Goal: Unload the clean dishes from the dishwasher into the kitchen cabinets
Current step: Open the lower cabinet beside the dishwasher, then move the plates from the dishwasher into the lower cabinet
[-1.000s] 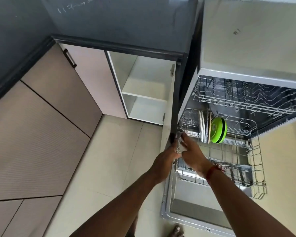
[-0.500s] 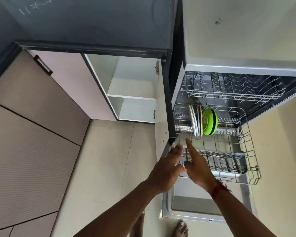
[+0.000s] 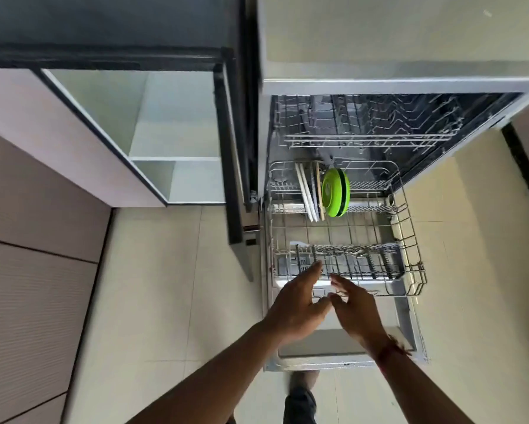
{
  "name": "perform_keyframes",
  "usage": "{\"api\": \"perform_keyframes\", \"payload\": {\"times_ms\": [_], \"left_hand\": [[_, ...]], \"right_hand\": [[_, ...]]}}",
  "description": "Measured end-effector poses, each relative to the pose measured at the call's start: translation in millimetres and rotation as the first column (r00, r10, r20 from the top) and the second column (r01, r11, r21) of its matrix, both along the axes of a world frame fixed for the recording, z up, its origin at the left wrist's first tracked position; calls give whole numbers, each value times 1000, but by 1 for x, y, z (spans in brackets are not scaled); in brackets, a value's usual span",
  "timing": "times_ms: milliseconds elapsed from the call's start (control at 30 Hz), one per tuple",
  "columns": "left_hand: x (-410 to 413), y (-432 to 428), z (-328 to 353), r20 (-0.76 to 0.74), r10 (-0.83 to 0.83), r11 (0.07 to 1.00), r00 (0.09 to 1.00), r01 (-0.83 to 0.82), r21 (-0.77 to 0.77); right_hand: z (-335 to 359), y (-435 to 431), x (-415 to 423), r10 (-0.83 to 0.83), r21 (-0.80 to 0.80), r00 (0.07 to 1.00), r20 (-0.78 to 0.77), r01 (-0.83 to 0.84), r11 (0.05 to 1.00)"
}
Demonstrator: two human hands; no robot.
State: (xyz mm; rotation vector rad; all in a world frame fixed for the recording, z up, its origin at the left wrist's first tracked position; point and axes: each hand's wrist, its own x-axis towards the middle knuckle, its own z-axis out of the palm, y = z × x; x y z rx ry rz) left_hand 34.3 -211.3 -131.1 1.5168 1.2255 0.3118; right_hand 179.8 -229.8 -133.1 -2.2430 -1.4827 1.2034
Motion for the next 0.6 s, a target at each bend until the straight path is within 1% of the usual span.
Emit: {"api": "perform_keyframes", "payload": {"times_ms": [67,100,167,200,233,300,367,400,433,467,500,533,567,600], "left_hand": [[16,12,-3,15,94,995,995,-94,-17],[32,22,-5,33,153,987,988,-151,-56],[54,44,-13,59,298,948,953,-288,-138],[64,56,-18,36,380,916,924,-370,-157],[75,69,-24,10,463,873,886,-454,-175],[90,92,-38,-9,621,753,784,-600,-270],[97,114,-50,-3,741,629,672,-694,-350],[98,125,-57,-5,784,578,620,-734,-358],[97,135,-60,0,810,550,587,-760,-346],[97,145,-66,2,828,531,560,-783,-325],[95,155,-71,7,840,519,542,-801,-298],[93,164,-77,8,847,512,531,-812,-280],[91,171,-82,4,851,507,526,-819,-268],[90,181,-89,-11,853,502,521,-827,-255]], "right_hand": [[-9,6,7,-10,-8,999,-48,10,1000],[-14,10,17,-27,2,997,-68,28,1000],[-19,21,30,-35,36,996,-86,38,999],[-22,28,37,-52,45,994,-99,56,997],[-26,37,44,-73,60,991,-116,81,995],[-37,57,55,-114,69,982,-151,126,990],[-52,80,61,-205,33,957,-206,217,976],[-61,90,61,-301,-32,913,-276,304,952],[-65,99,60,-429,-125,820,-379,414,902],[-74,107,57,-563,-253,688,-458,506,825],[-81,113,53,-665,-363,552,-503,564,742],[-87,119,48,-719,-436,458,-523,581,688],[-91,124,44,-737,-468,416,-533,581,666],[-98,133,40,-741,-484,404,-536,572,662]]}}
